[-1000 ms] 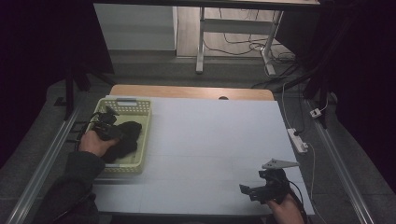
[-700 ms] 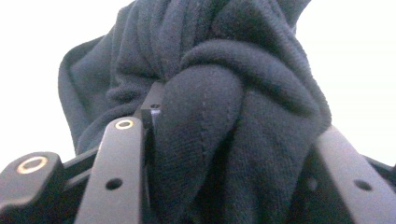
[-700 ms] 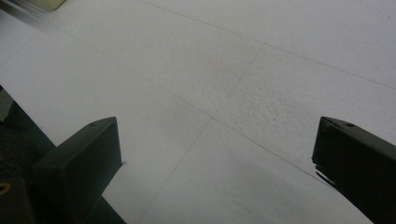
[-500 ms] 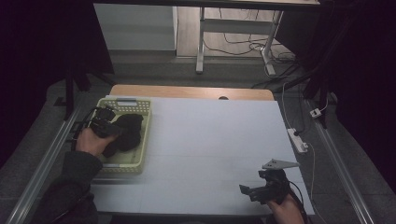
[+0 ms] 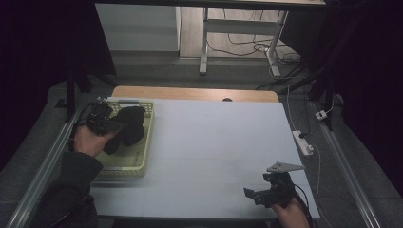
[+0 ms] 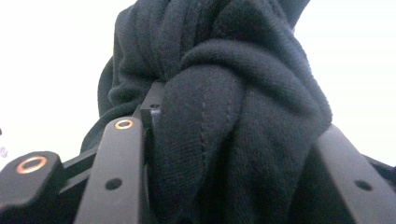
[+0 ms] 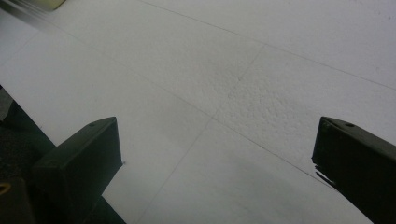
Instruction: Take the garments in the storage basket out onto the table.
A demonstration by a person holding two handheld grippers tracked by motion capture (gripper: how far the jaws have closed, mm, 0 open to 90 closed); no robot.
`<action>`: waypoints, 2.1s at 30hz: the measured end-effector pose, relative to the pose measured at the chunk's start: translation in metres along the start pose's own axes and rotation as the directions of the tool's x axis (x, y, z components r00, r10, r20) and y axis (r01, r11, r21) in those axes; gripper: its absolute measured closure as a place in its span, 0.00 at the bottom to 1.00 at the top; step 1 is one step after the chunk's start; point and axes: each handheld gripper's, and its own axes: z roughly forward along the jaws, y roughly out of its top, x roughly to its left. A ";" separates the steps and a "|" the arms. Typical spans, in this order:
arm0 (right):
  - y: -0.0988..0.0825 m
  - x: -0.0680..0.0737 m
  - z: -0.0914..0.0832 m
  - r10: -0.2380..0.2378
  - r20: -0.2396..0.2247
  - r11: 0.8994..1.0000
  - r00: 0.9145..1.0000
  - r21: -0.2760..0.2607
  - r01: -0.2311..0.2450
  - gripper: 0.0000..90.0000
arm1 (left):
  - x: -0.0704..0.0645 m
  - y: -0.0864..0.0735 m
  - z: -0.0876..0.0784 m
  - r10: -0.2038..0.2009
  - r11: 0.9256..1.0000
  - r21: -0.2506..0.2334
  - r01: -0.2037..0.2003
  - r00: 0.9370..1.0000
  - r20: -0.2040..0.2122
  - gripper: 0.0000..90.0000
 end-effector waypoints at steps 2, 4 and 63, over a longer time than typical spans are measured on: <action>0.000 0.000 0.000 0.003 -0.003 1.000 1.000 -0.001 -0.003 0.02 | -0.002 0.002 -0.003 0.003 1.000 -0.013 -0.003 1.000 0.005 0.60; 0.000 0.000 0.000 0.004 -0.004 1.000 1.000 -0.002 -0.004 0.02 | -0.003 0.004 -0.007 0.007 1.000 -0.029 -0.007 1.000 0.011 0.60; 0.000 -0.001 0.000 0.000 -0.010 1.000 1.000 -0.008 0.000 0.00 | -0.167 0.101 0.027 0.359 0.933 -0.091 -0.347 0.905 0.228 0.59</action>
